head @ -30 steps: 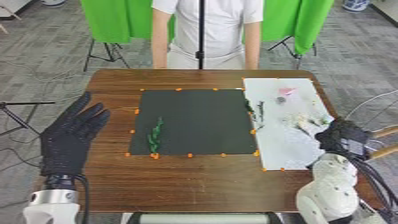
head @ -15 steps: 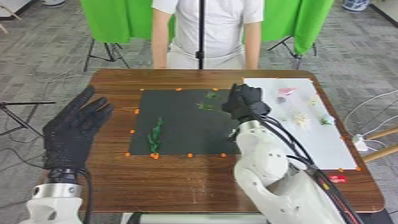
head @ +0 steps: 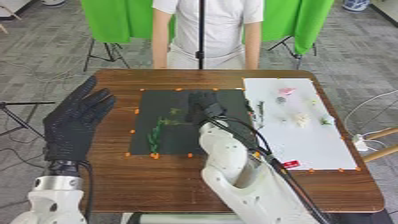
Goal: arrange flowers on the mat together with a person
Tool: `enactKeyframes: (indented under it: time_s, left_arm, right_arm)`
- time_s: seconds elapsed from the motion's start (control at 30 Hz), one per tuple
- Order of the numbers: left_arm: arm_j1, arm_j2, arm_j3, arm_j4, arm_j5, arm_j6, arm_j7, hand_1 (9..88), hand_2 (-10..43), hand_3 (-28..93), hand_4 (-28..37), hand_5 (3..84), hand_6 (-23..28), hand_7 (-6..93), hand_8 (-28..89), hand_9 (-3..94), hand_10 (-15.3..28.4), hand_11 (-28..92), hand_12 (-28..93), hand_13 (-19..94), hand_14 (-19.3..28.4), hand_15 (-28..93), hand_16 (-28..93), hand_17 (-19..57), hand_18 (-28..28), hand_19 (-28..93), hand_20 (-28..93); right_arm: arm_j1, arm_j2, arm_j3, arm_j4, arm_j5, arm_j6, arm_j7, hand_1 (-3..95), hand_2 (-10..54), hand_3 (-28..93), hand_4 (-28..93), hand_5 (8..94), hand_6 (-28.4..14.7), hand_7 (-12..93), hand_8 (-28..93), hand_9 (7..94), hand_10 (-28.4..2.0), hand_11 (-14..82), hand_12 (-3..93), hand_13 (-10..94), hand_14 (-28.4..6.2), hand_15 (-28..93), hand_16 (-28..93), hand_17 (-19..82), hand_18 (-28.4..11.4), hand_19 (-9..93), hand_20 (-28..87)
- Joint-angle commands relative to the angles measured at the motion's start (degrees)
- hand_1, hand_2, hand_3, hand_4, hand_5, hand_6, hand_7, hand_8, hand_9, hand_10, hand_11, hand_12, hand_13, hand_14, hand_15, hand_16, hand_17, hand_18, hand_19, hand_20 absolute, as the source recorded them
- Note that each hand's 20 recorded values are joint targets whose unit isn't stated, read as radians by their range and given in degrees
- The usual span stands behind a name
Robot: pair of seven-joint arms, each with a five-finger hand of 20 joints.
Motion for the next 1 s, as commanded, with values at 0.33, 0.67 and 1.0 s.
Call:
enactKeyframes:
  time_s: [0.33, 0.67, 1.0]
  left_arm:
    - [-1.28, -0.33, 0.85, 0.97, 0.36, -1.12, -0.43, 22.6, 8.1, 80, -21.1, 40.3, 11.2, 10.8, -9, 37.2, 21.9, 25, 9, 27, 27.5, 46, -10, -7.4, 23.5, 57, 0]
    - [-1.7, -0.37, 1.39, 1.11, 0.28, -1.24, -0.84, 22.7, 8.2, 80, -21.0, 40.3, 11.2, 10.9, -9, 37.3, 22.0, 25, 9, 27, 27.4, 46, -10, -7.4, 23.5, 57, 0]
    - [-1.4, -0.83, 1.47, 1.02, 0.33, -0.88, -1.37, 22.8, 8.4, 80, -21.1, 40.4, 11.3, 10.9, -9, 37.2, 22.0, 25, 9, 27, 27.4, 46, -10, -7.4, 23.5, 57, 0]
  right_arm:
    - [-0.09, -1.09, -3.69, 2.3, -2.1, -3.78, 0.73, 36.0, -4.6, 74, -28, 93.7, 1.5, 27, -15, 93.7, -13.3, 35.4, 14.1, 79, -11.9, 39, 13, 23, -19.0, 79, -2]
    - [0.71, -1.25, -3.8, 1.78, 0.58, -6.03, 2.69, 33.2, -1.5, 72, -28, 93.7, 1.2, 27, -16, 93.7, -13.8, 35.6, 13.3, 80, -12.5, 39, 14, 23, -19.5, 81, -4]
    - [-2.66, -2.04, -1.64, -0.75, -0.76, -1.67, 1.2, 29.7, 1.2, 70, -28, 93.7, 0.9, 24, -18, 93.7, -14.0, 35.4, 12.3, 81, -13.0, 39, 14, 23, -20.3, 82, -5]
